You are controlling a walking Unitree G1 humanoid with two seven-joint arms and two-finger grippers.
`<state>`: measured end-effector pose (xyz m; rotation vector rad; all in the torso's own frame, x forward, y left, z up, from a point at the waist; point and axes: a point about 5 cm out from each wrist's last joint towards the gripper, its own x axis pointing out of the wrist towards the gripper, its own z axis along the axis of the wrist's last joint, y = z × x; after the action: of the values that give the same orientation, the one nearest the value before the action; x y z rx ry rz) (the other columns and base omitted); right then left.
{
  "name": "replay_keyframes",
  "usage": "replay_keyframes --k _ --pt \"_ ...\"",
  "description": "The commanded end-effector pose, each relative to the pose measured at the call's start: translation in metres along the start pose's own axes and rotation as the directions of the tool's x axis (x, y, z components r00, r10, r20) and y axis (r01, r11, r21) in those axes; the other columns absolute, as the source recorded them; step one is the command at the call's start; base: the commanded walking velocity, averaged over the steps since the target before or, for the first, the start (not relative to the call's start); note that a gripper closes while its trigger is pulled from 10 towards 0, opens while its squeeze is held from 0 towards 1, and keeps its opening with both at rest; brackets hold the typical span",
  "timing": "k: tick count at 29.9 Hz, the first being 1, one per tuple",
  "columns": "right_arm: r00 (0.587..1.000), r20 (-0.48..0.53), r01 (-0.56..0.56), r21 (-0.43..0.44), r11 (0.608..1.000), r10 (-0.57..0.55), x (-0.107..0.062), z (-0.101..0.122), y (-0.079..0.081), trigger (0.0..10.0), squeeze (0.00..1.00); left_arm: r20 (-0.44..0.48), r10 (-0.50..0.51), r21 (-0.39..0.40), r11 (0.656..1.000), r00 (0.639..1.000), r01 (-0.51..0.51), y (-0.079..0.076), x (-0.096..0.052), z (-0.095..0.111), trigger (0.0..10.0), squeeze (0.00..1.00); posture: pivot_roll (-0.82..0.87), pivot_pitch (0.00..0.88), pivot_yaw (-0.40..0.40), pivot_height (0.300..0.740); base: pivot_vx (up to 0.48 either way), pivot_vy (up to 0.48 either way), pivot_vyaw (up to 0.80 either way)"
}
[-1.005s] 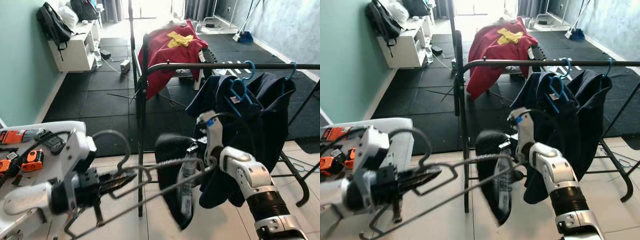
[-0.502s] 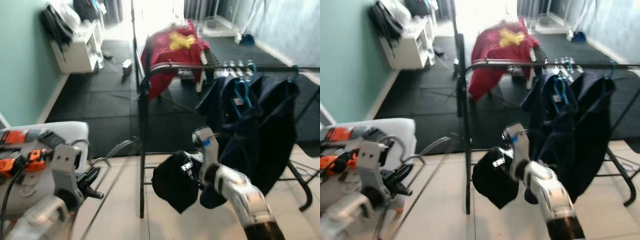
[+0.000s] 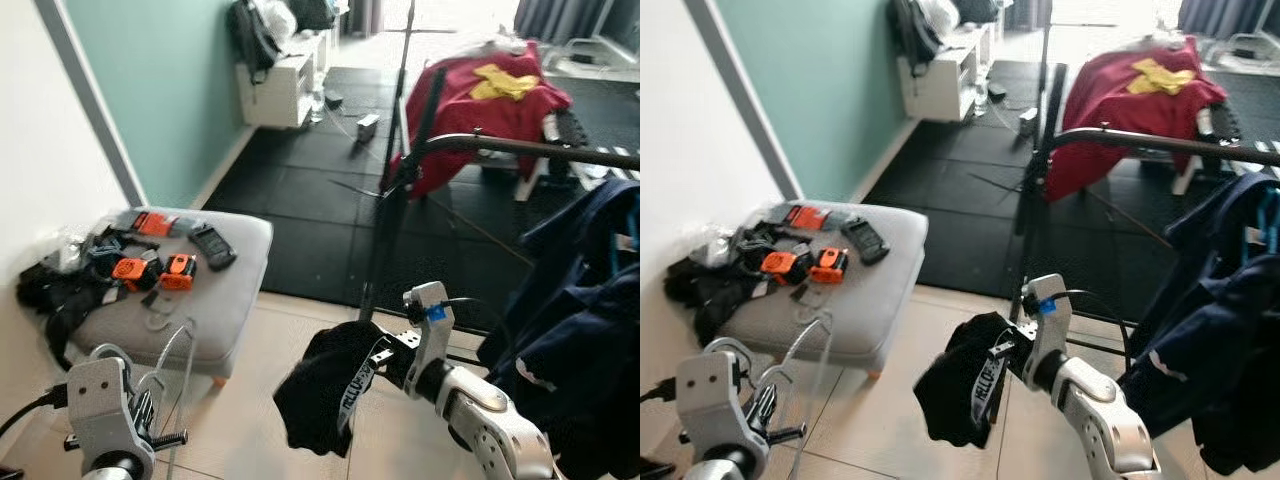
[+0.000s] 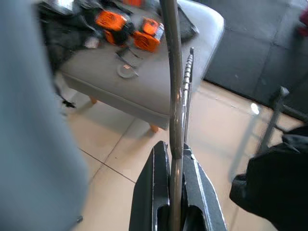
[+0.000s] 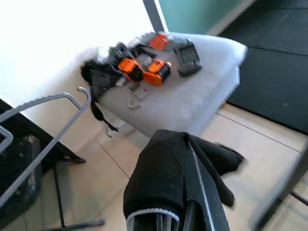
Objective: Hang hanger
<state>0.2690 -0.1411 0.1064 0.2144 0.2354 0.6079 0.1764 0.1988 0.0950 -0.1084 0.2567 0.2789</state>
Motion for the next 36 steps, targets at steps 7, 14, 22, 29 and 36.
replay_keyframes --k 7,14,22,29,36 --pt "0.997 0.079 0.005 0.051 0.999 -0.009 0.008 0.003 0.013 10.0 0.0 0.099 -0.131 0.091 0.988 0.987 0.122 -0.042 0.012 0.008 10.0 0.0 -0.02 0.0 -0.032 0.74 0.0 0.0 0.77" --pt "0.995 0.1 -0.027 0.082 0.996 0.019 0.022 0.007 0.019 10.0 0.0 0.118 -0.189 0.079 0.98 0.975 0.181 -0.055 0.02 0.009 10.0 0.0 -0.01 0.0 -0.043 0.74 0.0 0.0 0.77" --pt "0.988 0.144 -0.073 0.081 0.994 0.061 0.036 0.019 0.031 10.0 0.0 0.111 -0.23 0.066 0.972 0.967 0.224 -0.063 0.033 0.006 10.0 0.0 0.0 0.0 -0.052 0.74 0.0 0.0 0.76" --pt "0.984 0.152 -0.097 0.046 0.994 0.089 0.046 0.017 0.046 10.0 0.0 0.104 -0.223 0.109 0.971 0.969 0.212 -0.061 0.043 -0.002 10.0 0.0 0.01 0.0 -0.048 0.74 0.0 0.0 0.74" --pt "0.993 0.11 -0.037 -0.011 0.999 0.038 0.047 0.002 0.042 10.0 0.0 0.18 -0.288 0.103 0.956 0.941 0.273 -0.068 0.032 0.014 10.0 0.0 0.0 0.0 -0.024 0.74 0.0 0.0 0.74"
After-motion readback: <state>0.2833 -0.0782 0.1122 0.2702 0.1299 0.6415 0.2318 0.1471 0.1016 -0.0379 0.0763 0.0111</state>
